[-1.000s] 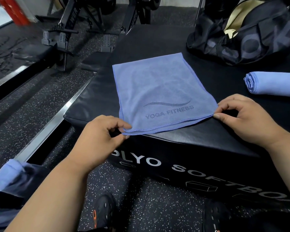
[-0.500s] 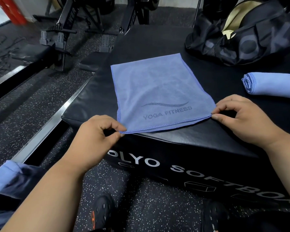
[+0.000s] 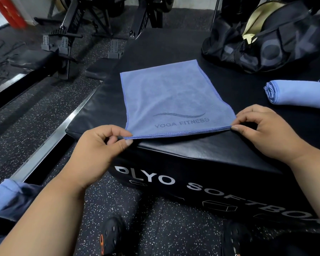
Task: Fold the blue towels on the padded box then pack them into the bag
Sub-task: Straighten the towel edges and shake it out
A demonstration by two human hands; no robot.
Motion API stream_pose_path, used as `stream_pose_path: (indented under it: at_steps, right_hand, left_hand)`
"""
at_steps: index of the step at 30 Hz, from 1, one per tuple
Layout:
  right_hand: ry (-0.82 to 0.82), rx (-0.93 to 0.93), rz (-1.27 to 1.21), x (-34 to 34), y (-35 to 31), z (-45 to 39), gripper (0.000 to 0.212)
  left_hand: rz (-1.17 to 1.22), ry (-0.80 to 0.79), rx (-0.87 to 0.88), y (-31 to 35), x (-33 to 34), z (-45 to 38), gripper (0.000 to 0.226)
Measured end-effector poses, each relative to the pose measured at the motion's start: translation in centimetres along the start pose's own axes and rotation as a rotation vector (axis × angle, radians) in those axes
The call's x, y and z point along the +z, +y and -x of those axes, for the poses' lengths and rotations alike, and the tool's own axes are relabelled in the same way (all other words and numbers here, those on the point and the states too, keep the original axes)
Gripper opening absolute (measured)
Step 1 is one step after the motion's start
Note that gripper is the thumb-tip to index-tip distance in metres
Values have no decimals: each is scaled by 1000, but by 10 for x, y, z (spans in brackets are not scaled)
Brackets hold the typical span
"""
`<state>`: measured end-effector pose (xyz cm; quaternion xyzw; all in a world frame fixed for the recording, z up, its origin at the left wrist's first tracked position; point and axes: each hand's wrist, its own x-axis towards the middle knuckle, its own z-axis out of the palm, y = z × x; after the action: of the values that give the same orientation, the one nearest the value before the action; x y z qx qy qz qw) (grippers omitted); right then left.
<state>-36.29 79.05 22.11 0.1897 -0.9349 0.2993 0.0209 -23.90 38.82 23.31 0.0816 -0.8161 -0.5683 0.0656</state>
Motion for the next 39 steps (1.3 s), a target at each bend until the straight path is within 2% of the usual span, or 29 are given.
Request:
stream_pose_path:
  at_steps: [3,6,8,12,15,18,21,23,25,30,33,39]
  right_hand:
    - [60,-22,-40,1,-4,1,16]
    - [150,10,-92,1,-13,1,14]
    - [219,15,-150,1,-21,1,13]
    - [237,79,-594,0,-45,2,19]
    - [197,164,-759,0,-55,5,15]
    - [144,202,-786,3,-60,10,14]
    - [68,274,-728,8,-63,20,27]
    - [47,292,-634,12,-64,29,15]
    - [59,329,-618,16,-67,41,3]
    - [86,320,-662,13,-85,69,15]
    - [124,278,-677,2,-103,85,19]
    - [71,151,-805,-28,-166,124,23]
  left_hand:
    - [50,-16,-39,2,-2,0,20]
    - [133,-48,-78,8,-2,1,6]
    - [177,-22,-102,14,0,2,15]
    - [342,50,-163,28,0,5,23]
    - [474,99,-159,37,-1,8,10]
    - [475,204,-200,36,1,16,18]
    - [227,259,-187,23,1,30,24]
    - [104,303,-185,20,3,44,24]
    - [87,359,-198,18,5,56,18]
    - [366,388,-317,24,5,86,8]
    - [519,399,-342,35,2,112,10]
    - [599,418,-176,81,-3,162,27]
